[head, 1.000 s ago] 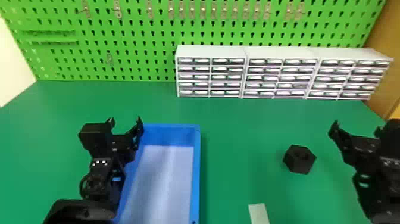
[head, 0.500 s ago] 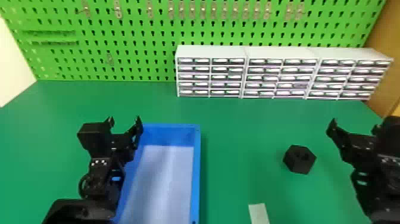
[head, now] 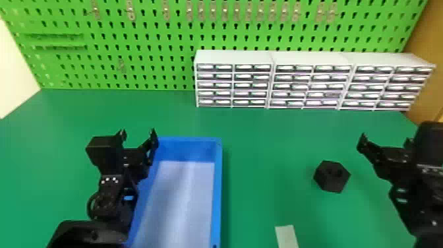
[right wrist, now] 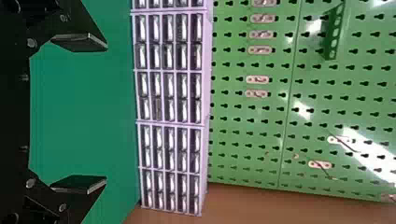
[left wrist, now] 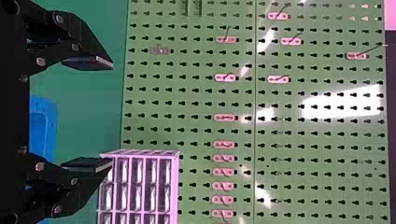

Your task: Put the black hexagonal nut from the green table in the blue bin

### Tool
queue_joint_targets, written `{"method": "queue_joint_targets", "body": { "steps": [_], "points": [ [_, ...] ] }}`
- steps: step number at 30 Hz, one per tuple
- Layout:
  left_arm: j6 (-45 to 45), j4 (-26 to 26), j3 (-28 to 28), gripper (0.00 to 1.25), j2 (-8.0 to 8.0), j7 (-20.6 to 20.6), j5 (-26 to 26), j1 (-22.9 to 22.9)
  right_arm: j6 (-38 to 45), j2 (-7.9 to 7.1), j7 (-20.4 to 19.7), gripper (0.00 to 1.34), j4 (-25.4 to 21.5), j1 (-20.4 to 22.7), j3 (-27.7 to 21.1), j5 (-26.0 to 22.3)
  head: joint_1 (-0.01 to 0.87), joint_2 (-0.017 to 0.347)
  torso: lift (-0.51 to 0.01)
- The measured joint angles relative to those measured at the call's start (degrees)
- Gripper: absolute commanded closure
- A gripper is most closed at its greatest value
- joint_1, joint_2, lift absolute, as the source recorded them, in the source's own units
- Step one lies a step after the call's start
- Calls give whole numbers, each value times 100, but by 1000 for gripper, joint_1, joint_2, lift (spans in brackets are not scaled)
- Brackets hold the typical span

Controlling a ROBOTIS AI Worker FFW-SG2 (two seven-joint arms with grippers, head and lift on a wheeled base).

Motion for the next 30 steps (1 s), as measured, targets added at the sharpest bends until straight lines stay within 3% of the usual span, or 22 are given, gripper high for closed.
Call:
{"method": "queue_joint_targets", "body": {
  "steps": [12,30],
  "points": [
    [0,14,-20,510,0,0,-16,-15,1470,-45,273,280,-353,-268,-144,100,657,57,-95],
    [0,53,-67,510,0,0,-7,-31,3019,-226,779,277,-453,-663,-176,91,657,57,-95]
  ]
}}
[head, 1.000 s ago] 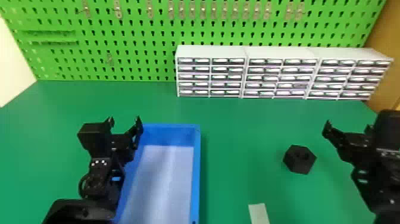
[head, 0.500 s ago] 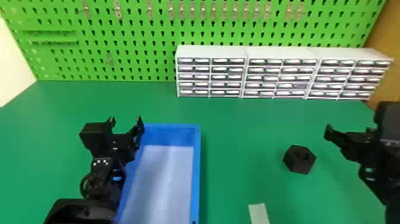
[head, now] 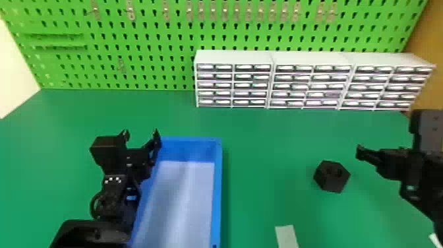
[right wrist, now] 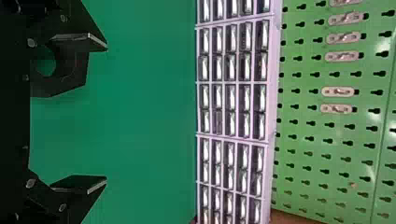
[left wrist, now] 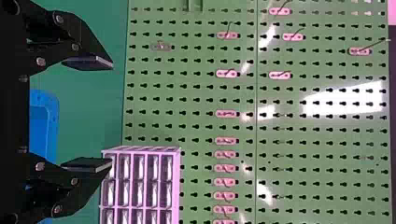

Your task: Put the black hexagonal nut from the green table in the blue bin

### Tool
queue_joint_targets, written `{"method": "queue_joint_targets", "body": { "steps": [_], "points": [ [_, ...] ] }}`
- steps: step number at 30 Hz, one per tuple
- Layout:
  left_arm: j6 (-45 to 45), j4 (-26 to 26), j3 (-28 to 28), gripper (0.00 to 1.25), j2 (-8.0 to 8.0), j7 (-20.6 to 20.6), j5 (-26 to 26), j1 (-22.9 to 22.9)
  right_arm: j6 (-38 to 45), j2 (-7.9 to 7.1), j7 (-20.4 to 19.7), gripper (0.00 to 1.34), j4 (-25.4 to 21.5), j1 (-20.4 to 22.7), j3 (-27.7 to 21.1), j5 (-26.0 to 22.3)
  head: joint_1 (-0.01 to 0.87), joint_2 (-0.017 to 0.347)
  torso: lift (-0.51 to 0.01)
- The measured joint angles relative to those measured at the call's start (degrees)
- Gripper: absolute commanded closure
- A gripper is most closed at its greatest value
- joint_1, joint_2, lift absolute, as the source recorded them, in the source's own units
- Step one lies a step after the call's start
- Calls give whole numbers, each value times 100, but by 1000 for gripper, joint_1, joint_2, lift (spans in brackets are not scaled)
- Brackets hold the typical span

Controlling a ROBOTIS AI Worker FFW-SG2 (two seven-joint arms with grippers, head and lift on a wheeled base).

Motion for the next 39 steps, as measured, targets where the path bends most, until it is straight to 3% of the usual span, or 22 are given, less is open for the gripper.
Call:
{"method": "queue_joint_targets", "body": {
  "steps": [26,39],
  "points": [
    [0,0,-2,510,1,0,-1,3,1453,-317,796,280,4,-404,154,-71,657,57,-95],
    [0,0,-16,510,0,0,-7,-8,1766,-421,979,282,77,-532,263,-114,657,57,-95]
  ]
}}
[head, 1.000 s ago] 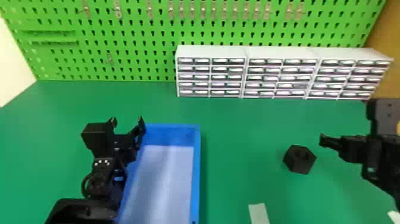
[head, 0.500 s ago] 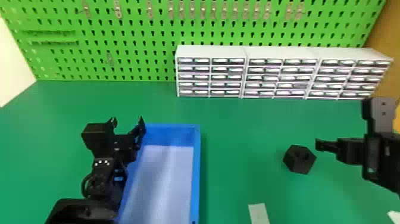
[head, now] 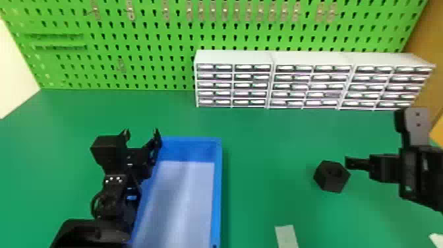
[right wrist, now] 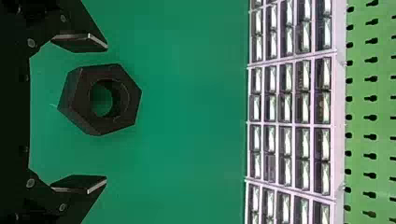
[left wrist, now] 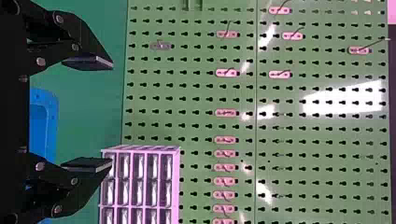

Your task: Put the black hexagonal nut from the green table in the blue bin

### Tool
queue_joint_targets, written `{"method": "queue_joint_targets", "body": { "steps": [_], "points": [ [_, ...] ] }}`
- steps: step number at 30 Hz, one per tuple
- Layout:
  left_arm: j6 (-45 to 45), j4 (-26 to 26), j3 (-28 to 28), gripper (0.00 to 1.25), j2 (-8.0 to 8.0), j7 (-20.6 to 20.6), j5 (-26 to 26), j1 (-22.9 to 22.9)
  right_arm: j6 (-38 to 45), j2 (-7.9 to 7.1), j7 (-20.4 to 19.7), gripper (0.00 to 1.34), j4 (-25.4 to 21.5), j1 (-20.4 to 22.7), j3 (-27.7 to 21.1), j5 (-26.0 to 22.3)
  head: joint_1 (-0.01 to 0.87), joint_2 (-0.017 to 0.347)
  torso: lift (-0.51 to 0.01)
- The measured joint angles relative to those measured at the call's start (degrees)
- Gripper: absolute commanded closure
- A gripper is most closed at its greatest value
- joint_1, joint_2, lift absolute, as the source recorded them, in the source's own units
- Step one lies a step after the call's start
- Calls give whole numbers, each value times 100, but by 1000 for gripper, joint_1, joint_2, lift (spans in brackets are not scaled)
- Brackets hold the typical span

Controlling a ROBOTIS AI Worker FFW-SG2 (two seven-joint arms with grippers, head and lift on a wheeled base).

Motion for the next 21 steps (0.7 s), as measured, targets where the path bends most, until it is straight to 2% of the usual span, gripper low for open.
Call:
{"method": "queue_joint_targets", "body": {
  "steps": [9,21],
  "points": [
    [0,5,-2,510,0,0,-3,-2,232,-157,155,282,91,-115,177,-4,657,57,-95],
    [-1,10,-11,510,0,0,-3,-9,363,-201,201,283,137,-167,240,9,657,57,-95]
  ]
}}
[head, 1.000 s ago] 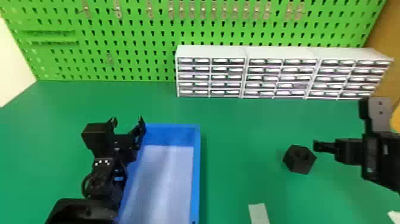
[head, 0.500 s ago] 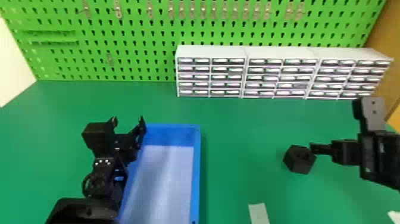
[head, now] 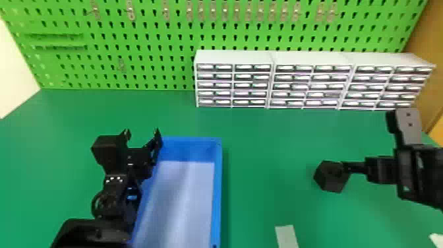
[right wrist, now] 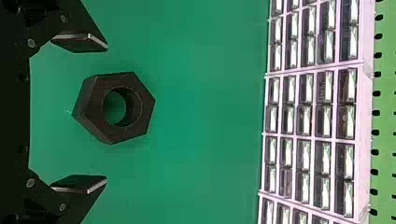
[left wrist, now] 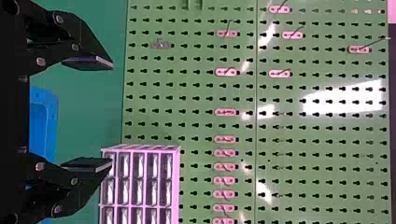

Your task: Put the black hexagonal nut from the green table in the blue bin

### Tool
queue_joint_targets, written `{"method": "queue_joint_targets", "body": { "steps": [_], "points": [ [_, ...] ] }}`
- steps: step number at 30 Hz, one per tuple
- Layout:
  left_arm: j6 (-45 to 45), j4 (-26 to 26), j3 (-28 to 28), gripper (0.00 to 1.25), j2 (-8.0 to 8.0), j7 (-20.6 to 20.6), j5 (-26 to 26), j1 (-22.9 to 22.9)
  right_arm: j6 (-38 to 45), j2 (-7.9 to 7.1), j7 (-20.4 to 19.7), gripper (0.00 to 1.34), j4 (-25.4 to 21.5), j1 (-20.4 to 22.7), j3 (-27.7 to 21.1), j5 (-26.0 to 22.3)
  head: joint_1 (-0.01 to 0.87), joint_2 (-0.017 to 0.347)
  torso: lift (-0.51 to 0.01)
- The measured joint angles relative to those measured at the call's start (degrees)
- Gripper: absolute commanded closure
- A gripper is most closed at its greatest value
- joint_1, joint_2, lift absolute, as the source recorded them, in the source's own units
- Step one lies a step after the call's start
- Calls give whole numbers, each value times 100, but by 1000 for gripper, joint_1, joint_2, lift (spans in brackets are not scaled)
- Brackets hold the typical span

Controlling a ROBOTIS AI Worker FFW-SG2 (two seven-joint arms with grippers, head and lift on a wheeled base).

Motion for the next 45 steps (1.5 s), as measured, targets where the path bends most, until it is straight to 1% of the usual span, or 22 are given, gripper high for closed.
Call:
{"method": "queue_joint_targets", "body": {
  "steps": [28,35,42,45],
  "points": [
    [-6,7,-17,510,0,0,0,-1,44,-52,84,279,266,-137,138,10,657,57,-95],
    [-6,7,-17,510,0,0,0,0,-63,-53,85,280,576,-295,271,106,657,57,-95],
    [-6,7,-20,510,0,1,0,4,-177,-83,103,280,954,-556,450,181,657,57,-95],
    [-6,7,-18,510,0,0,0,8,-222,-90,178,279,1159,-692,504,213,657,57,-95]
  ]
}}
